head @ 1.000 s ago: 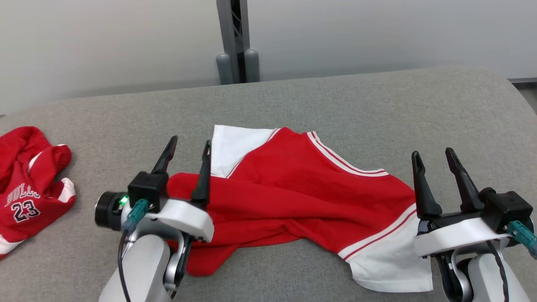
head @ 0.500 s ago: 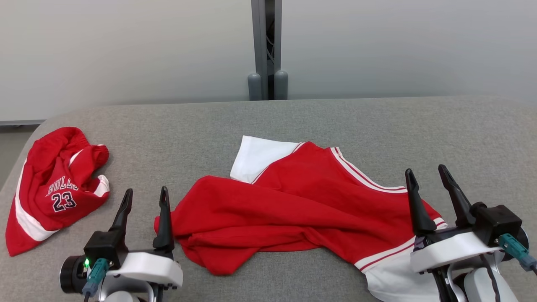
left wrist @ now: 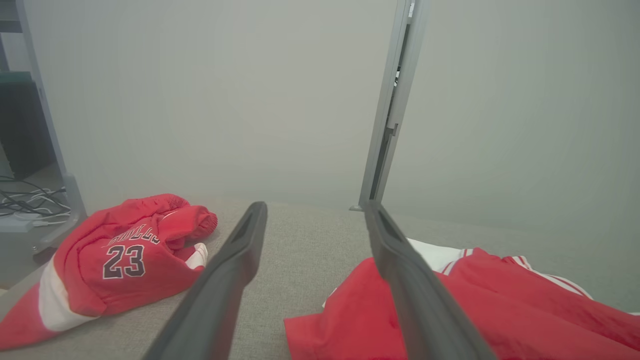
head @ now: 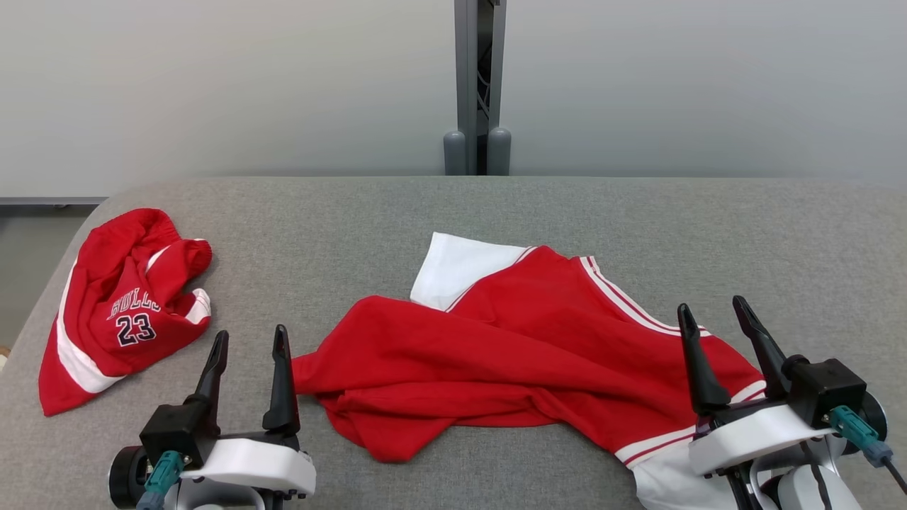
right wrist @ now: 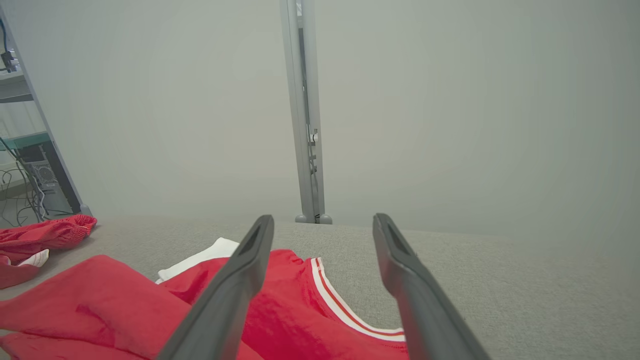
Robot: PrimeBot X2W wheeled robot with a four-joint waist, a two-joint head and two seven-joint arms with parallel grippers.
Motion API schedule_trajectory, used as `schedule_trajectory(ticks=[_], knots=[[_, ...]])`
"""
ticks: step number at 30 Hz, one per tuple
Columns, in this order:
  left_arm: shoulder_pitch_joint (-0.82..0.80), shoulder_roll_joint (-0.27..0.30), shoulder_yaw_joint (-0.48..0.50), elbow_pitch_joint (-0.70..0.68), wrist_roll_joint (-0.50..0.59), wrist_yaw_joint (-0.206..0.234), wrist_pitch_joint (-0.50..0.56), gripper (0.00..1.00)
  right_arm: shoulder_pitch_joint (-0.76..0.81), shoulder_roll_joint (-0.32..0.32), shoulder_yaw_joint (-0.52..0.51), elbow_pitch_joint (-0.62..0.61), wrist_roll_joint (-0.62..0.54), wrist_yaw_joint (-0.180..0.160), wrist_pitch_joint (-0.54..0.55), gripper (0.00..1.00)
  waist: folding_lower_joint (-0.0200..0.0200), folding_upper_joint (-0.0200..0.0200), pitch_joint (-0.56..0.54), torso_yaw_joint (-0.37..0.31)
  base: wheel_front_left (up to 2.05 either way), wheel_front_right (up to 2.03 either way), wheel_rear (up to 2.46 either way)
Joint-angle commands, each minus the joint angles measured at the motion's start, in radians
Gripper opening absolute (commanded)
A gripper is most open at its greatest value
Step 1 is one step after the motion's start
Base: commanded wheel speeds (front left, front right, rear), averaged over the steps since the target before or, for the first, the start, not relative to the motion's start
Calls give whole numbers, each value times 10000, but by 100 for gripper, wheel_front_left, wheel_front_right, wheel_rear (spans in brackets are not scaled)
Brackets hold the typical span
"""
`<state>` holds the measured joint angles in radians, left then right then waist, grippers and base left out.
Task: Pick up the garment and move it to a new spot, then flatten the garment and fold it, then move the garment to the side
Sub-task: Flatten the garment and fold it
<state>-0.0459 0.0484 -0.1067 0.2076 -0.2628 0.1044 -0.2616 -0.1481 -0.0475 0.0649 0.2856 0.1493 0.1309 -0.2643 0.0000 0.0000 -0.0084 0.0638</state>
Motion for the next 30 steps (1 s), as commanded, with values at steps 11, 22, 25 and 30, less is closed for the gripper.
schedule_trajectory(ticks=[11, 22, 25, 30], knots=[[-49, 39, -357, 144, 17, -141, -32, 100, -500, -237, 694, 727, -154, -3, -17, 100, 0, 0, 97, 318, 0, 0, 0], [-805, 35, -841, 129, -119, -64, -32, 100, -3629, -1252, 1138, 4790, 382, -3, 44, 100, 0, 0, 1493, 1414, 0, 0, 0], [-987, 40, -1007, 136, -223, -51, -32, 100, -4360, -1323, 1369, 5829, 721, -3, 231, 100, 0, 0, 1835, 1683, 0, 0, 0], [-1235, 35, -1247, 118, -364, 39, -32, 100, -5337, -1581, 1890, 7110, 1572, -3, 614, 100, 0, 0, 2213, 2004, 0, 0, 0]])
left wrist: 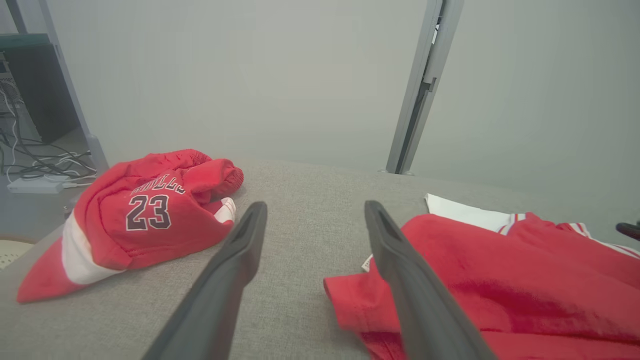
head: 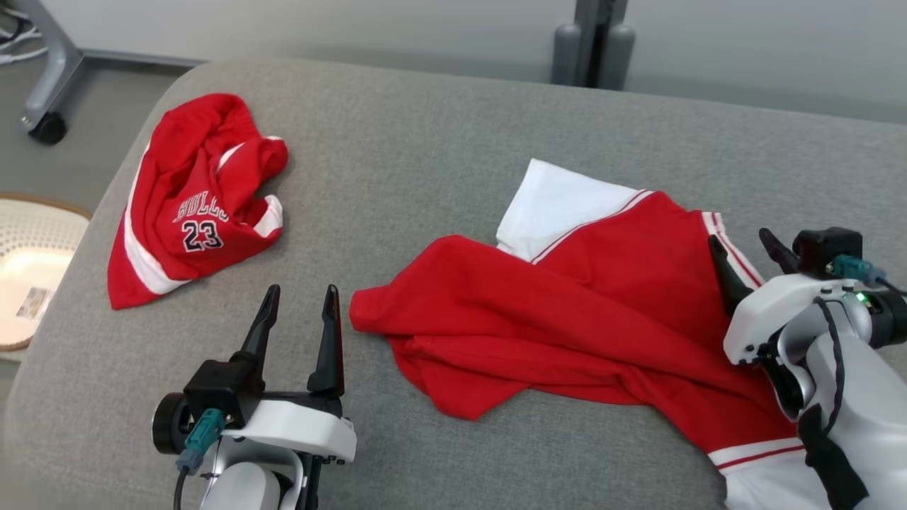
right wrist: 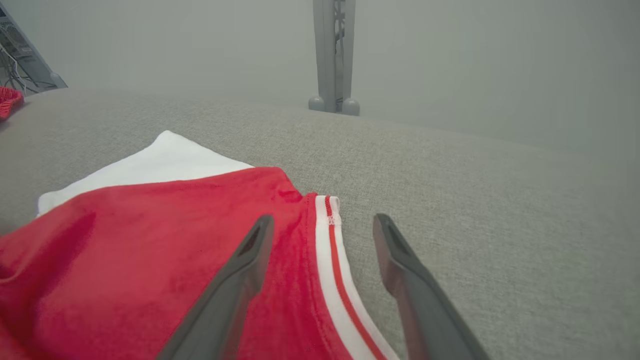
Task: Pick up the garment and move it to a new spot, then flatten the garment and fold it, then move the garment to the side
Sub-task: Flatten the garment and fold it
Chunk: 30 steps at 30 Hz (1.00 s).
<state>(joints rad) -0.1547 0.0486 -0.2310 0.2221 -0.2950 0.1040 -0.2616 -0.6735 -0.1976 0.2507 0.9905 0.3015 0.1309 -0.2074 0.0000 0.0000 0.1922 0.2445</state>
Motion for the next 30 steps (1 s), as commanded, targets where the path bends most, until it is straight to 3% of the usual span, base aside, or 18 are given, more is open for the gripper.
schedule_trajectory(ticks=[1, 7, 14, 16, 23, 30], knots=[[-193, 36, -20, -31, -50, 52, -32, 100, -258, -139, 169, 236, 168, -3, 145, 100, 0, 0, 268, 237, 0, 0, 0], [-293, 36, -80, 13, -112, 81, -32, 100, -949, -259, 617, 1252, 922, -3, 778, 100, 0, 0, 413, 391, 0, 0, 0], [-350, 37, -140, 45, -132, 117, -32, 100, -1120, -254, 1338, 1342, 1945, -3, 1614, 100, 0, 0, 494, 445, 0, 0, 0], [-367, 39, -173, 82, -99, 108, -32, 100, -1060, -315, 1719, 1084, 2283, -3, 1715, 0, 0, 0, 496, 459, 0, 0, 0], [-336, 39, -162, 135, -156, 123, -32, 100, -1231, -908, 2594, 276, 3349, -3, 595, 0, 0, 0, 432, 349, 0, 0, 0], [-360, 39, -254, 144, -143, 78, -32, 100, -1835, -1609, 2232, 843, 3787, -3, -484, 0, 0, 0, 361, 104, 0, 0, 0]])
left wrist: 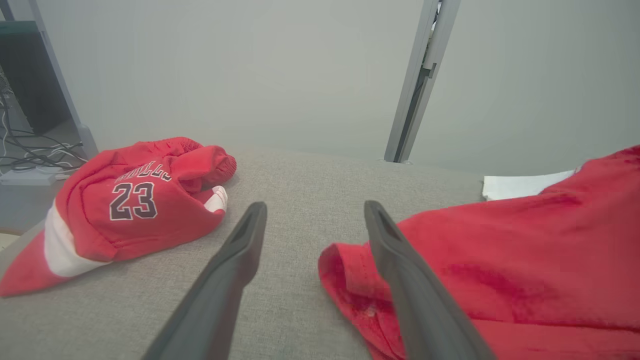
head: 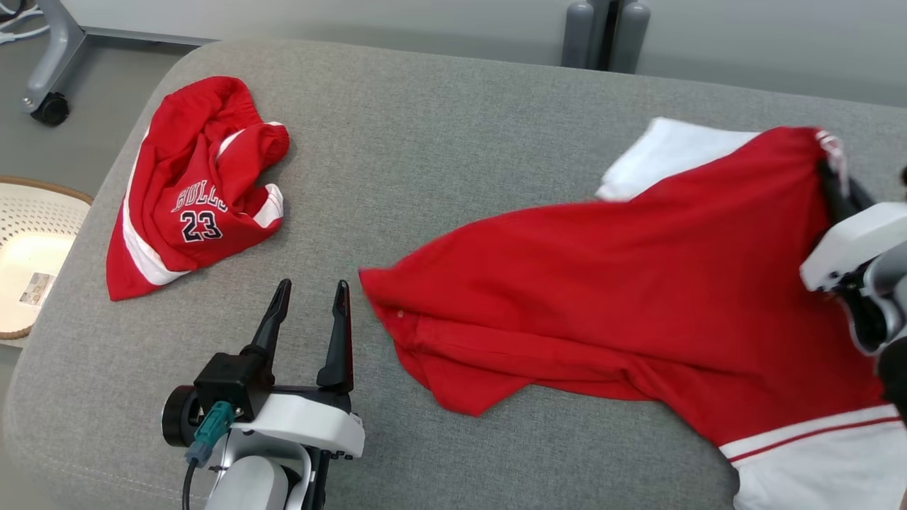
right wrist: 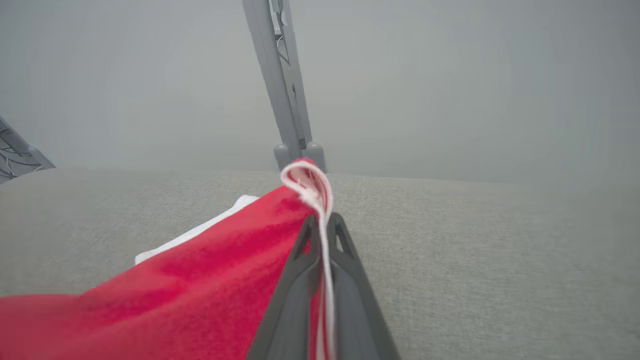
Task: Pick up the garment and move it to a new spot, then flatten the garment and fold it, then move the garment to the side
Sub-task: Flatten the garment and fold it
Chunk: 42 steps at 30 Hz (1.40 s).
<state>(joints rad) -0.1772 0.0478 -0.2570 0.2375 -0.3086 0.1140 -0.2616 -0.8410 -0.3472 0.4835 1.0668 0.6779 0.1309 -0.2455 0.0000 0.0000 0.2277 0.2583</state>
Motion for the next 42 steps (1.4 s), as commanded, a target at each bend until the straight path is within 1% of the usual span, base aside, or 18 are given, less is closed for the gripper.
schedule_trajectory(ticks=[1, 3, 5, 9, 13, 17, 18, 19, 21, 26, 29, 33, 38, 40, 42], knots=[[-151, 45, -13, -21, -19, -21, -32, 100, -275, -220, -241, 186, 27, -3, -167, 0, 0, 0, 23, -57, 0, 0, 0], [-179, 43, -81, -31, -29, -51, -32, 100, -476, -468, -592, 311, -15, -3, -223, 0, 0, 0, 79, -71, 0, 0, 0], [-220, 45, -166, -57, -38, -58, -32, 100, -606, -858, -1038, 242, -289, -3, -222, 0, 0, 0, 165, -43, 0, 0, 0], [-239, 47, -214, -56, -18, -80, -32, 100, -646, -1266, -1905, 356, -962, -3, -219, 0, 0, 0, 316, 38, 0, 0, 0], [-278, 45, -248, -22, -2, -88, -32, 100, -728, -1353, -2509, 813, -1628, -3, -220, 0, 0, 0, 404, 111, 0, 0, 0], [-302, 45, -296, 16, -31, -87, -32, 100, -806, -1231, -2753, 1698, -2135, -3, -208, 0, 0, 0, 403, 165, 0, 0, 0], [-300, 43, -309, 26, -40, -78, -32, 100, -843, -1149, -2747, 1819, -2250, -3, -203, 20, 0, 0, 385, 170, 0, 0, 0], [-291, 43, -328, 38, -48, -68, -32, 100, -879, -1011, -2806, 1921, -2214, -3, -175, 100, 0, 0, 363, 168, 0, 0, 0], [-281, 50, -344, 51, -74, -40, -32, 100, -876, -900, -2882, 2036, -2135, -3, 8, 100, 0, 0, 332, 148, 0, 0, 0], [-230, 50, -344, 113, -88, -30, -32, 100, -713, -723, -2540, 2098, -2331, -5, 83, 100, 0, 0, 120, 42, 0, 0, 0], [-122, 45, -271, 158, -98, -32, -32, 100, -595, -569, -2325, 2025, -2241, -5, 22, 100, 0, 0, -170, -106, 0, 0, 0], [14, 43, -175, 191, -64, -71, -32, 100, -516, -561, -2131, 1804, -2109, -3, -59, 100, 0, 0, -605, -397, 0, 0, 0], [166, 45, -54, 160, -82, -89, -32, 100, -205, -421, -2009, 892, -1588, -3, -197, 100, 0, 0, -1107, -848, 0, 0, 0], [213, 45, -58, 139, -85, -101, -32, 100, 55, -338, -1986, 210, -1212, -3, -209, 100, 0, 0, -1250, -1011, 0, 0, 0], [238, 50, -45, 118, -109, -88, -32, 100, 429, -540, -1933, -752, -1030, -3, -214, 100, 0, 0, -1377, -1175, 0, 0, 0]])
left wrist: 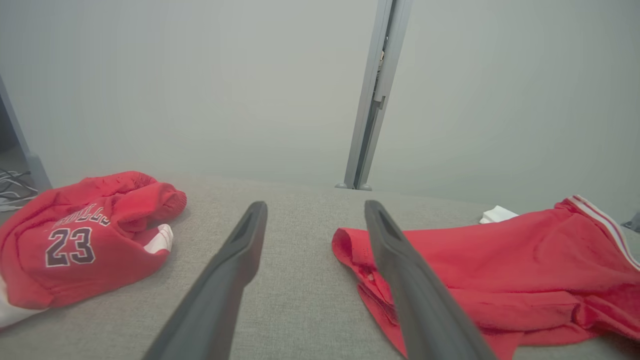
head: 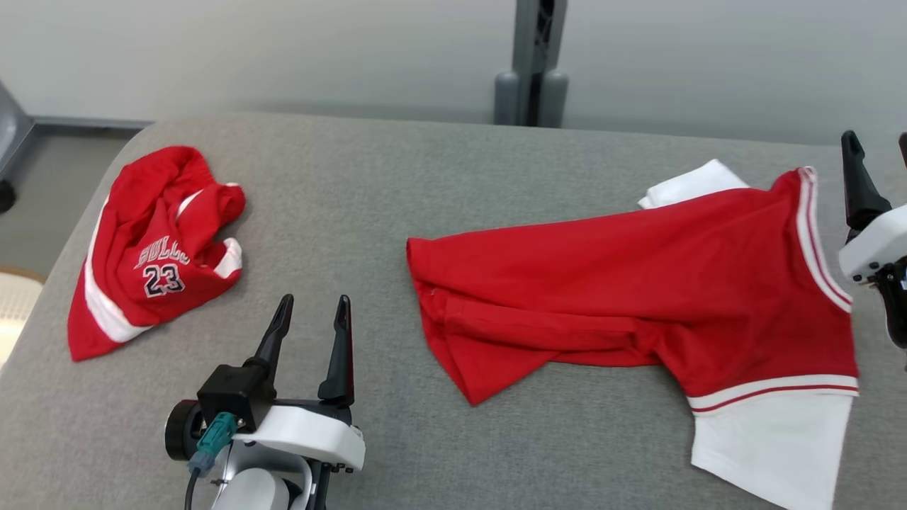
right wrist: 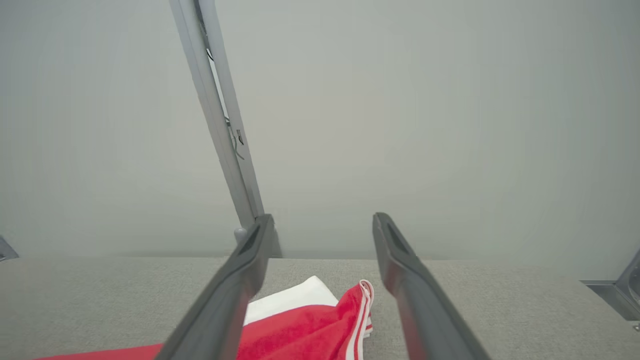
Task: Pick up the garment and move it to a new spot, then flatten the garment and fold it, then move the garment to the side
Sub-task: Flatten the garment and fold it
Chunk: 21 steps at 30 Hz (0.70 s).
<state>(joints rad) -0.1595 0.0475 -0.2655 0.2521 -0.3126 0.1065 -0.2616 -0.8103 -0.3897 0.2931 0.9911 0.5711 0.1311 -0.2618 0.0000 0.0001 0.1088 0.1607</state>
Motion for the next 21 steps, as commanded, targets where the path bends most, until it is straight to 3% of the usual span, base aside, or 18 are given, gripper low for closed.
schedule_trajectory(ticks=[1, 8, 13, 16, 21], knots=[[72, 50, 54, -57, -92, 11, -32, 100, 415, -180, -50, -503, 127, -5, -52, 100, 0, -1, -253, -284, 0, 0, 0], [407, 49, 113, -109, -152, 90, -32, 100, 3292, 456, -1235, -3993, 650, -4, -39, 100, 0, -1, -766, -1036, 0, 0, 0], [652, 53, 261, -100, -36, 103, -32, 100, 4993, 1118, -2249, -5734, -428, -8, -40, 100, 0, -1, -921, -1447, 0, 0, 0], [725, 55, 371, -40, 116, 144, -32, 100, 5877, 2104, -3139, -6423, -952, -2, -39, 100, 0, -1, -965, -1608, 0, 0, 0], [855, 46, 524, 5, 159, 155, -32, 100, 7128, 2832, -3578, -7547, -2013, -4, -41, 100, 0, -1, -1016, -1722, 0, 0, 0]])
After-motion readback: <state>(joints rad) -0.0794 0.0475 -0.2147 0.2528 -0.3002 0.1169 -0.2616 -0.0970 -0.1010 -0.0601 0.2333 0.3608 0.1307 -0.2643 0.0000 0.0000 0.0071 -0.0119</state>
